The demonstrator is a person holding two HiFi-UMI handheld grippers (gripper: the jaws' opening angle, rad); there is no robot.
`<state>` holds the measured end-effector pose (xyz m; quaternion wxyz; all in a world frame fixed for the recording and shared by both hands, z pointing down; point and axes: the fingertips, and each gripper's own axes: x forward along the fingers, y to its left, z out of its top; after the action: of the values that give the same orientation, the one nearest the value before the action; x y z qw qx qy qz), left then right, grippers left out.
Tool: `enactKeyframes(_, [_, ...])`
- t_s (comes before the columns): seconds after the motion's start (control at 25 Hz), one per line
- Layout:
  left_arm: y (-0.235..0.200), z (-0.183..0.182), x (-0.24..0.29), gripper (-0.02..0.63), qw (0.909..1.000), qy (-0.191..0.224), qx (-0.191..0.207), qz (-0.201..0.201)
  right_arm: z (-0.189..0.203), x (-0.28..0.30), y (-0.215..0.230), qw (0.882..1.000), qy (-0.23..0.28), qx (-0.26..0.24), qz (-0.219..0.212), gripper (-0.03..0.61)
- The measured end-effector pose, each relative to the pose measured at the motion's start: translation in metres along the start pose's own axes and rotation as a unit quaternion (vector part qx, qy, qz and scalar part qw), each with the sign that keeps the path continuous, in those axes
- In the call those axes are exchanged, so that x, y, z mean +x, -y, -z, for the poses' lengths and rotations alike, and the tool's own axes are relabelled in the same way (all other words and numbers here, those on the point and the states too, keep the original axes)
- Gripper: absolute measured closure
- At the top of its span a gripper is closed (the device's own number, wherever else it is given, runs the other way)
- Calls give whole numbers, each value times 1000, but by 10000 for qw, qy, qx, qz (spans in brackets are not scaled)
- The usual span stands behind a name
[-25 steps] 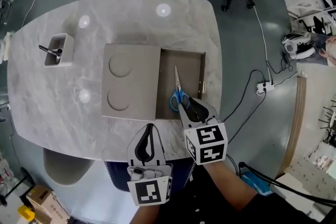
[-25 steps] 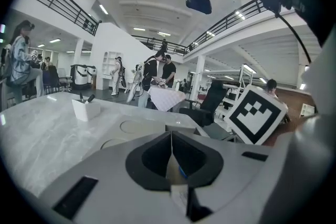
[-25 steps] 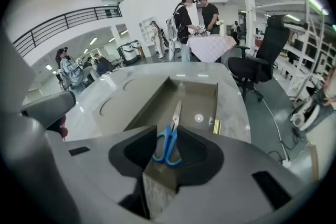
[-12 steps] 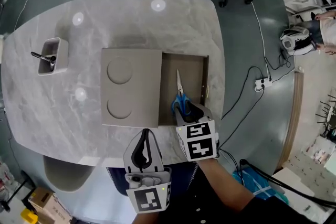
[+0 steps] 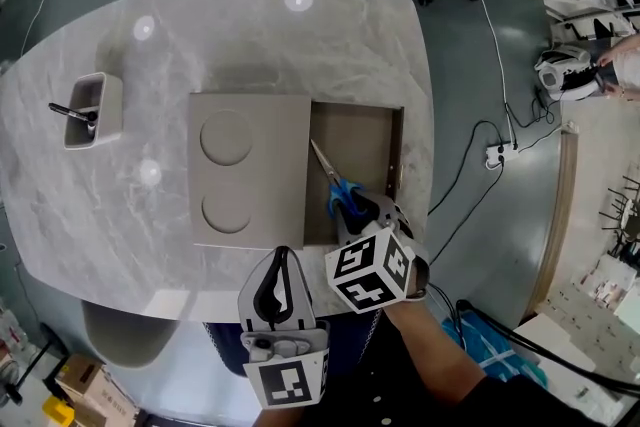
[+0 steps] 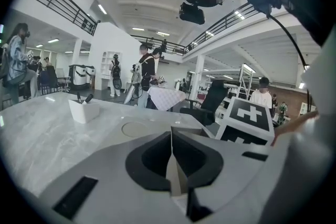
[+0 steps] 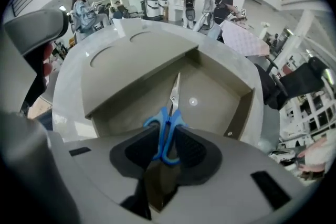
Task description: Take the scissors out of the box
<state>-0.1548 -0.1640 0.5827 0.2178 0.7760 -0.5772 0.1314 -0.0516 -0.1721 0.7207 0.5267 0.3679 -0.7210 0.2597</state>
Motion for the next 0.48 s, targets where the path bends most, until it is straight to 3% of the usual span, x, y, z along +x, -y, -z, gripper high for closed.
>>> enactKeyframes(0.12, [-2, -4, 5, 597, 9998, 173, 66, 1, -1, 2, -2, 9999, 7, -134, -69, 485])
enactKeyframes(0.48, [5, 9, 11, 597, 9998, -167, -42, 16, 0, 3, -4, 9994, 18, -288, -184, 497])
